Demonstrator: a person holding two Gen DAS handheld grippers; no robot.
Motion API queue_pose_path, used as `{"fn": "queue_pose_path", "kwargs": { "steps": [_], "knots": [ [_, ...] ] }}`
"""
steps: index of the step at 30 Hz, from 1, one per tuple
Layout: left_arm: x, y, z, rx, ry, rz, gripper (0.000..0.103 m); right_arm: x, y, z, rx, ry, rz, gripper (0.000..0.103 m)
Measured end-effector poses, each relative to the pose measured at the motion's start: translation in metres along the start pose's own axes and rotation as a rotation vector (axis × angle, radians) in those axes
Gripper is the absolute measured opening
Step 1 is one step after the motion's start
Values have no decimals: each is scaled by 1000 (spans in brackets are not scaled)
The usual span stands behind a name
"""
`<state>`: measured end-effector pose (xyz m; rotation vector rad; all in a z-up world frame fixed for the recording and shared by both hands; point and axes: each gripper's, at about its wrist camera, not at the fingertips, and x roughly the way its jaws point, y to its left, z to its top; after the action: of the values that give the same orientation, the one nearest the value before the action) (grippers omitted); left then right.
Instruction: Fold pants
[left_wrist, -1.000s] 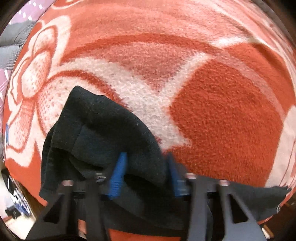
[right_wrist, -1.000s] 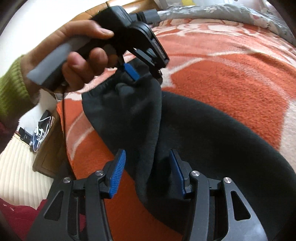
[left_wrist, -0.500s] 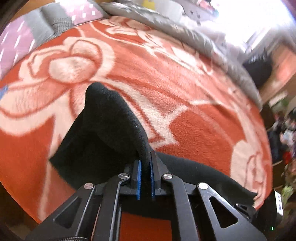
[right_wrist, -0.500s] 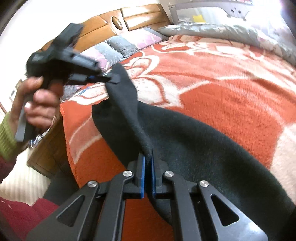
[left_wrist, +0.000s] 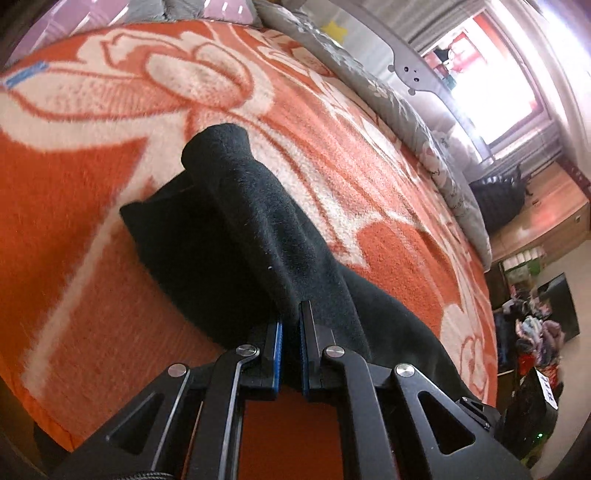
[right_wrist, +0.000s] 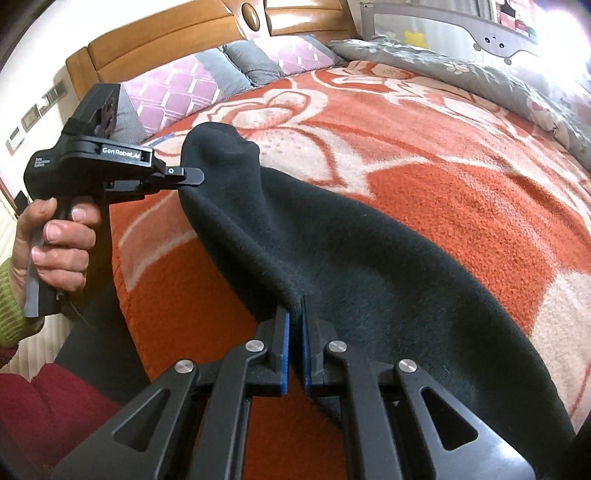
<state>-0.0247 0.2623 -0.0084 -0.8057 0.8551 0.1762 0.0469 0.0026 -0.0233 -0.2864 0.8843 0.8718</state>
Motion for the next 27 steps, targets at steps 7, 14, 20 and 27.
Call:
{"fn": "queue_pose_path", "kwargs": {
  "steps": [7,14,20,27],
  "knots": [
    [12,28,-13,-56,31,-8,6,9,4,-2,-3,42,-12,6],
    [11,30,-10,-32,13,17,8,12,7,1,9,54,-33,8],
    [3,36,-9,-50,13,44,22,9,7,3,40,63,-25,12],
    [-15,50,0,-107,10,81,51,-8,10,3,78,25,37,28]
  ]
}}
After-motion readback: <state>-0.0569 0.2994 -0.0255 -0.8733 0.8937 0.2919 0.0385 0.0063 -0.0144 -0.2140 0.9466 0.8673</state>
